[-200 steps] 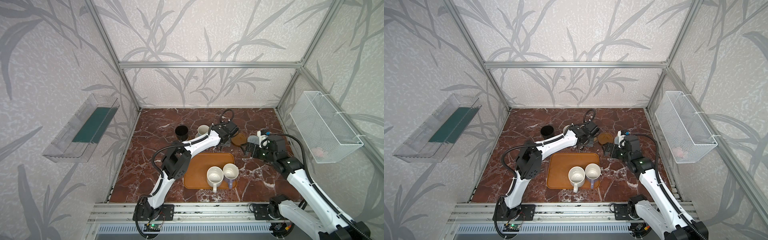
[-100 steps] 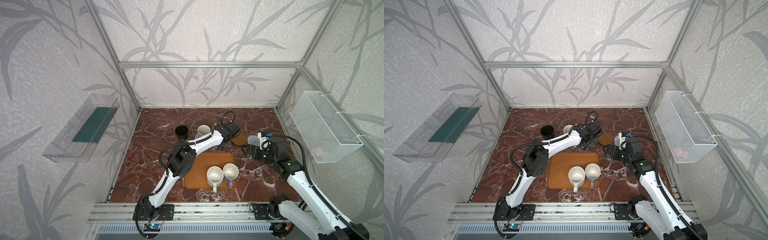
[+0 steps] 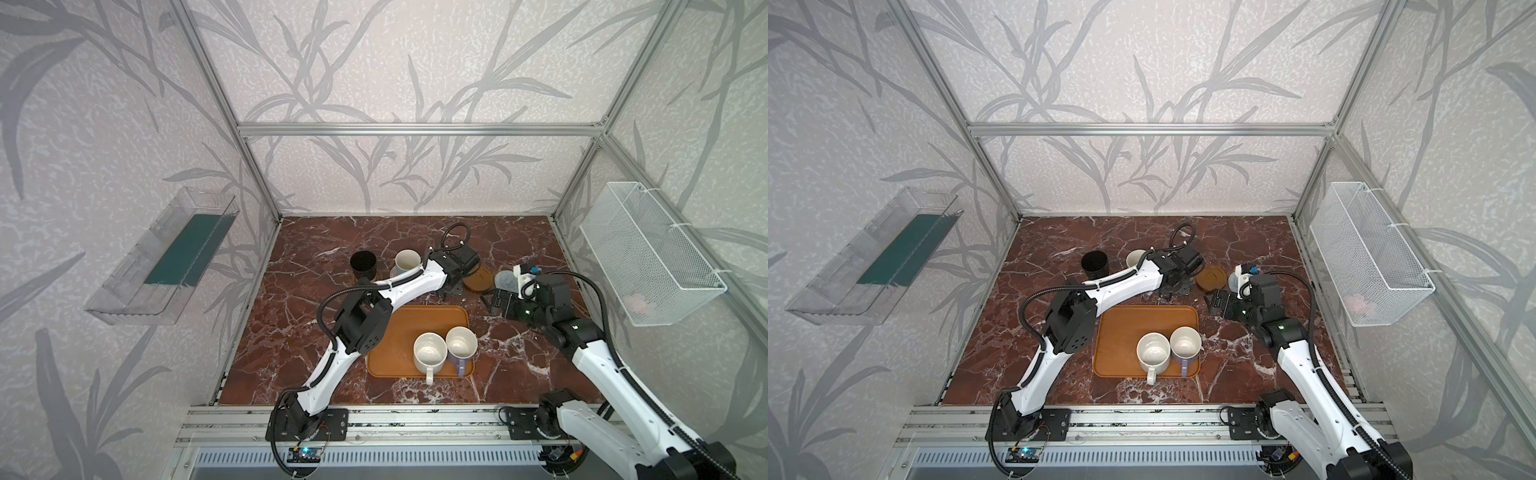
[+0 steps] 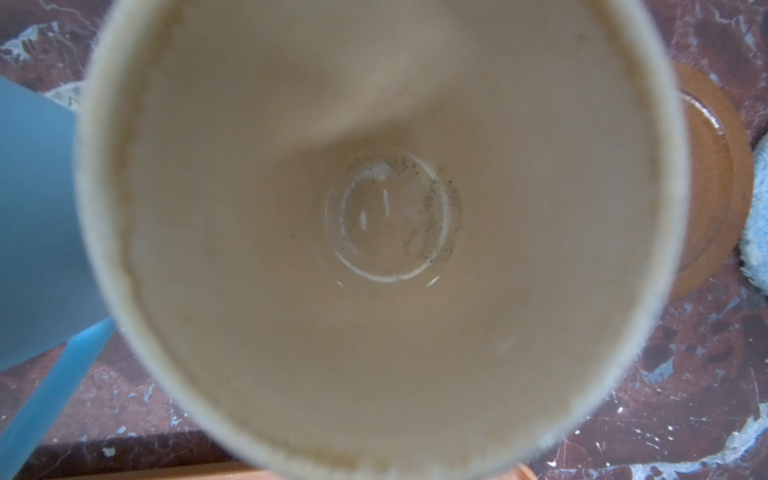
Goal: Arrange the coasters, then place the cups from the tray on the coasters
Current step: 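Lower the beige mug onto the cork flower coaster and open left gripper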
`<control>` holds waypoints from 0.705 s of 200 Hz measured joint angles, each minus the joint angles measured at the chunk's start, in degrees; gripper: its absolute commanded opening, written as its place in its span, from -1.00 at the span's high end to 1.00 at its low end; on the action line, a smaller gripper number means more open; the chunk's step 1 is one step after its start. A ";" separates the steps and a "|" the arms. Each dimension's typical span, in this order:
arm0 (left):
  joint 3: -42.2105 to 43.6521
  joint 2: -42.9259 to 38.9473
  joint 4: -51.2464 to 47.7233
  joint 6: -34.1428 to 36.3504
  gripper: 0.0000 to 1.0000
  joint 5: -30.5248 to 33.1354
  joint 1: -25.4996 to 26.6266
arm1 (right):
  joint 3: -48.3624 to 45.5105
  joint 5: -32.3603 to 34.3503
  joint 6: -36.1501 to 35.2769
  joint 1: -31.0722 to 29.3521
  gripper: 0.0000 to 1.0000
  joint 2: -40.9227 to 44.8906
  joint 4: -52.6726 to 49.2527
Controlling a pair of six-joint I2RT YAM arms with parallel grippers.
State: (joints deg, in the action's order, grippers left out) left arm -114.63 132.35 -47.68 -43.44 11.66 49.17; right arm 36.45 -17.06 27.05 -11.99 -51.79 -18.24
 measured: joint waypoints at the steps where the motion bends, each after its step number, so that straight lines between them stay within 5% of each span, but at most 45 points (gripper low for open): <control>1: 0.00 0.00 0.00 -0.02 0.61 0.00 0.00 | 0.00 0.00 0.00 0.00 -0.98 -0.02 0.02; 39: 0.02 -0.02 1.16 -0.28 0.24 -0.07 -0.04 | -0.07 -0.11 0.35 0.00 -0.98 -0.26 0.42; 95: 0.07 -0.13 1.97 -0.24 0.01 -0.22 -0.04 | -0.09 -0.48 0.31 0.00 -0.98 -0.31 0.31; 141: 5.07 -4.09 5.03 -0.63 0.00 -1.49 -0.04 | -0.09 -2.25 0.28 0.00 -0.98 -0.33 -0.24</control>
State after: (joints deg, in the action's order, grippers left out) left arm -109.56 128.27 -42.65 -44.07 10.17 49.12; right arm 36.36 -19.31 27.33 -11.99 -52.12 -18.48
